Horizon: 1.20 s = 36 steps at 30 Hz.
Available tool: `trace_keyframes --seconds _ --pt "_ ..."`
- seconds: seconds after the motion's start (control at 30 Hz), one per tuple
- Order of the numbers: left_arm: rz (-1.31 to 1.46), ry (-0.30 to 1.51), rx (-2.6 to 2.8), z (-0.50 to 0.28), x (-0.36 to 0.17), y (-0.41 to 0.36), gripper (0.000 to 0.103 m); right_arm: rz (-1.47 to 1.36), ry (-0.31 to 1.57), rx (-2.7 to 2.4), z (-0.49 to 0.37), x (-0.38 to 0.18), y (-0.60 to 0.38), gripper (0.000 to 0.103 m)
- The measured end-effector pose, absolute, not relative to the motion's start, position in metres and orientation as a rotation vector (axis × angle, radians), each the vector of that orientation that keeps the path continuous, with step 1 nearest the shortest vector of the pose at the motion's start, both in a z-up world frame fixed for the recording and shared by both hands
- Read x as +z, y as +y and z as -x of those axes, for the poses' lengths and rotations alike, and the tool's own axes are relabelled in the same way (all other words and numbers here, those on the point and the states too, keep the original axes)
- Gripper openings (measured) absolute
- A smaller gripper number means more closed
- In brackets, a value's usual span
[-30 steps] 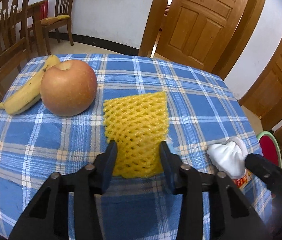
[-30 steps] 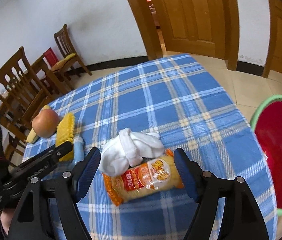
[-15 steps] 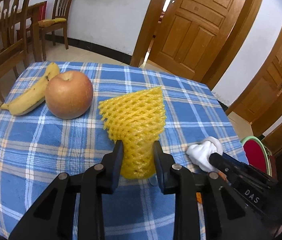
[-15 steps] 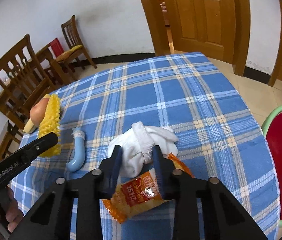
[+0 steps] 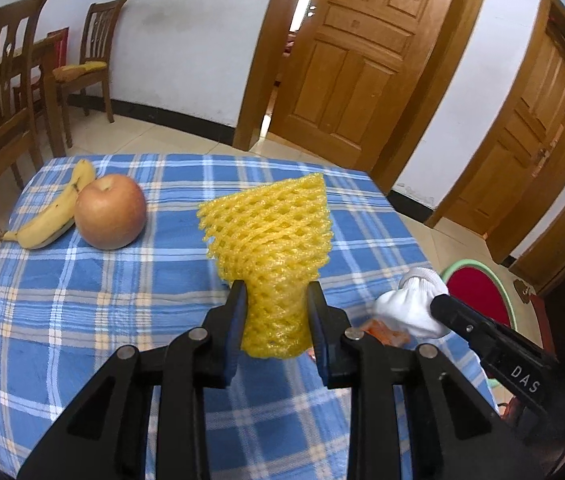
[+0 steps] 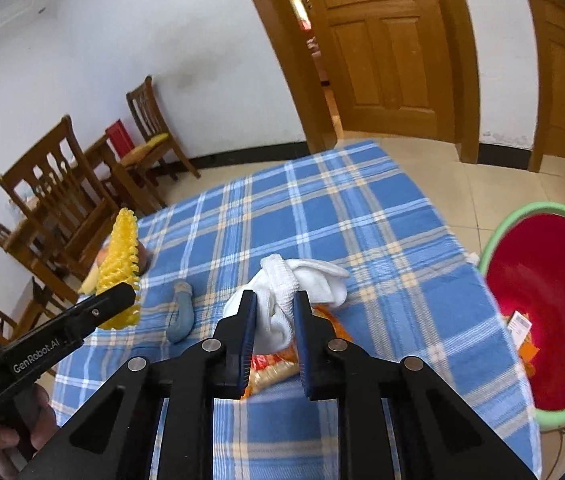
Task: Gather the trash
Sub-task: 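Lift and carry the foam net and white sock over the red bucket with both tools, then open the right tool over the red bucket to drop the white sock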
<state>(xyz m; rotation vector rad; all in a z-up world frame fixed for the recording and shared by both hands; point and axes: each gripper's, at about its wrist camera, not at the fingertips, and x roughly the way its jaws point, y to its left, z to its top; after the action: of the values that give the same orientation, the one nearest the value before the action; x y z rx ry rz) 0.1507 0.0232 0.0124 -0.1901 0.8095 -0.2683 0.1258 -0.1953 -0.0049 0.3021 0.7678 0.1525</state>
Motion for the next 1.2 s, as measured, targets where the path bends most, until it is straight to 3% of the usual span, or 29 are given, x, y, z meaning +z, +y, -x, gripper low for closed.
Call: trace_keyframes --seconds 1.2 --pt "0.029 0.819 -0.529 -0.099 0.038 -0.129 0.030 -0.509 0.616 -0.089 -0.020 0.014 -0.337 0.015"
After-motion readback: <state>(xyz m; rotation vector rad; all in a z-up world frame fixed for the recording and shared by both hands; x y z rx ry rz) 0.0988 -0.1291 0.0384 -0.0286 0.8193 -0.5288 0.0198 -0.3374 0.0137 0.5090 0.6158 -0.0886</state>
